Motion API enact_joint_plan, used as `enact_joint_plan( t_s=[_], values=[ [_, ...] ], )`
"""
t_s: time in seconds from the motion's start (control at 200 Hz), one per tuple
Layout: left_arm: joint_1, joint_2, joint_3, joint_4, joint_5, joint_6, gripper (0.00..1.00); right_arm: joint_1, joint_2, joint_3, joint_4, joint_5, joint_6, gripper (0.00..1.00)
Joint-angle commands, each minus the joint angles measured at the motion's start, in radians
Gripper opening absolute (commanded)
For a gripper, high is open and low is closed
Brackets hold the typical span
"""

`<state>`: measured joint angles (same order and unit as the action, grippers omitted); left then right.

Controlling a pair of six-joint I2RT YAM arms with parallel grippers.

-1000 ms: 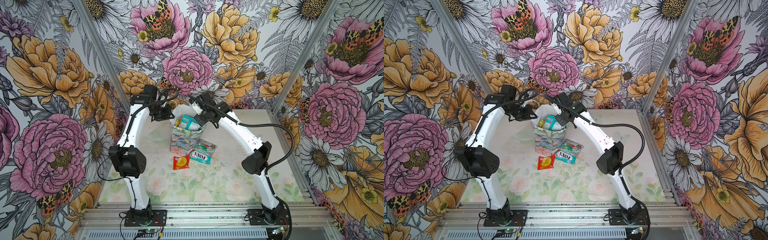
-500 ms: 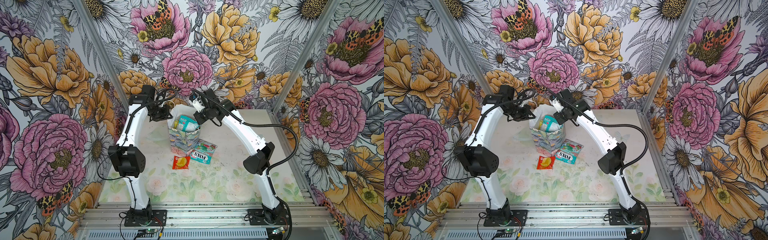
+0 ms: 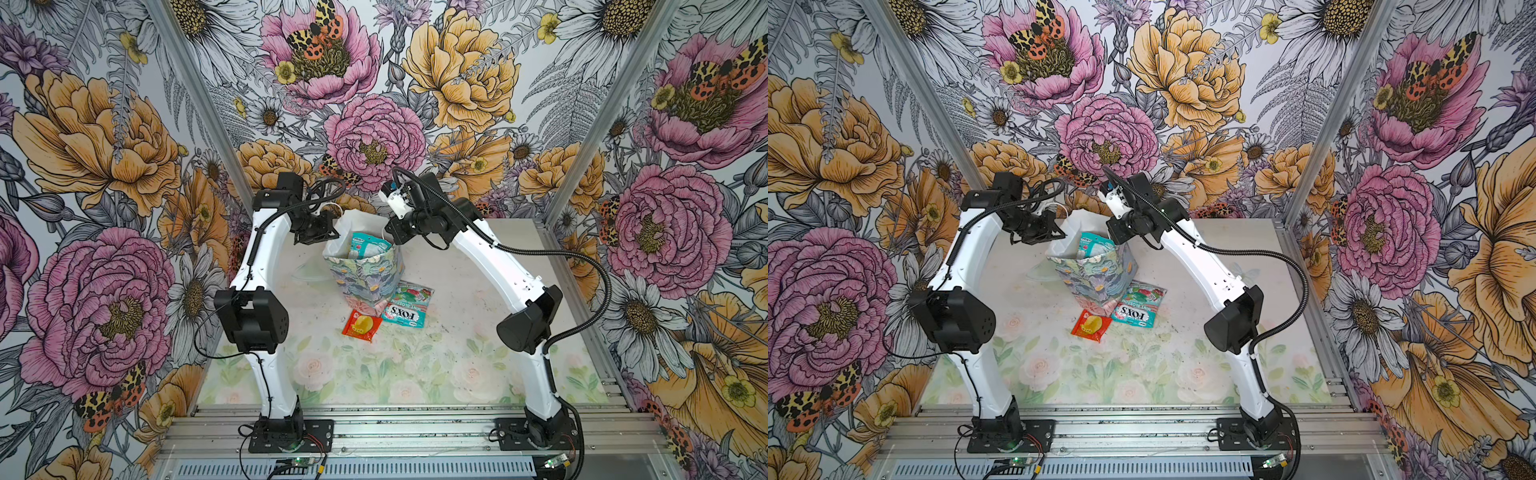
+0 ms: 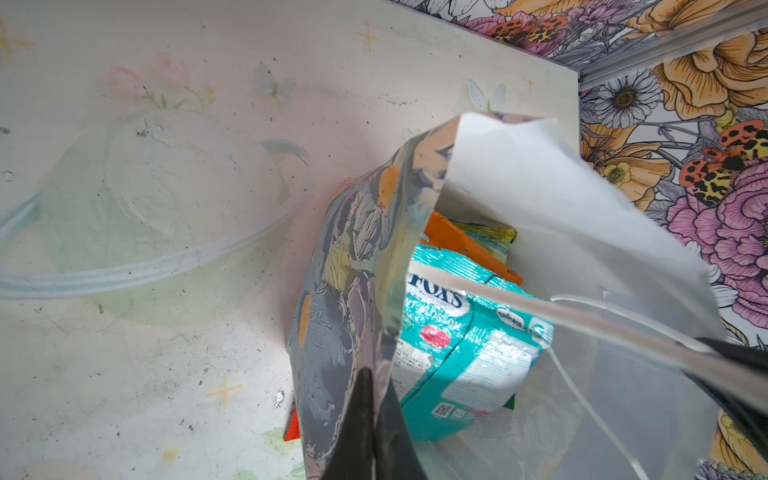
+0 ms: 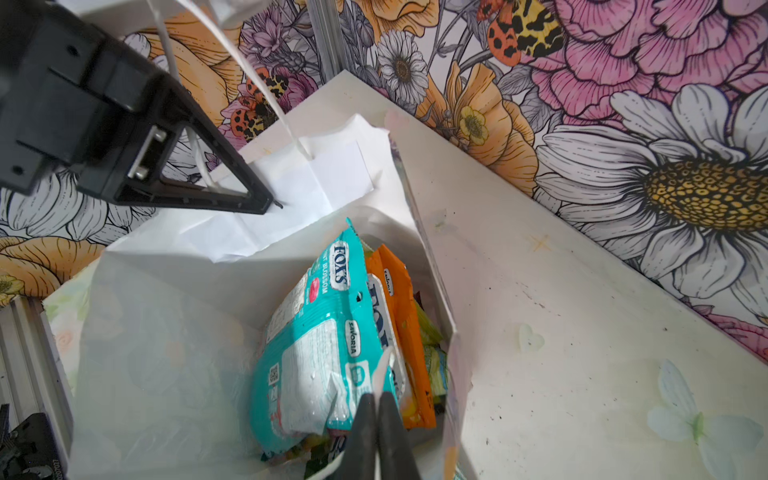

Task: Place the snacks into the paper bag
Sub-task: Pull the paper bag from the center of the table.

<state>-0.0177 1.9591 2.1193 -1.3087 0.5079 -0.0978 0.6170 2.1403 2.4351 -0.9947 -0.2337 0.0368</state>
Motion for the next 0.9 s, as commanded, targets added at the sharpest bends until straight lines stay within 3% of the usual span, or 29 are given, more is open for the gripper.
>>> enact_joint_plan(
  t_s=[0.0, 0.756, 0.846, 0.896],
  values=[
    [0.013, -0.010, 0.002, 0.034, 0.051, 0.009, 0.00, -0.014, -0.112, -0.008, 0.176, -0.068, 0.039, 0.00],
    [0.038, -0.020, 0.022, 0.034, 0.055, 0.003, 0.00, -0.109, -0.328, -0.465, 0.706, -0.284, 0.235, 0.00],
    [0.038, -0.018, 0.021, 0.034, 0.055, 0.003, 0.00, -0.112, -0.342, -0.484, 0.712, -0.280, 0.239, 0.30],
    [0.039, -0.017, 0.020, 0.034, 0.055, 0.003, 0.00, -0.112, -0.352, -0.502, 0.724, -0.270, 0.244, 0.39]
  ],
)
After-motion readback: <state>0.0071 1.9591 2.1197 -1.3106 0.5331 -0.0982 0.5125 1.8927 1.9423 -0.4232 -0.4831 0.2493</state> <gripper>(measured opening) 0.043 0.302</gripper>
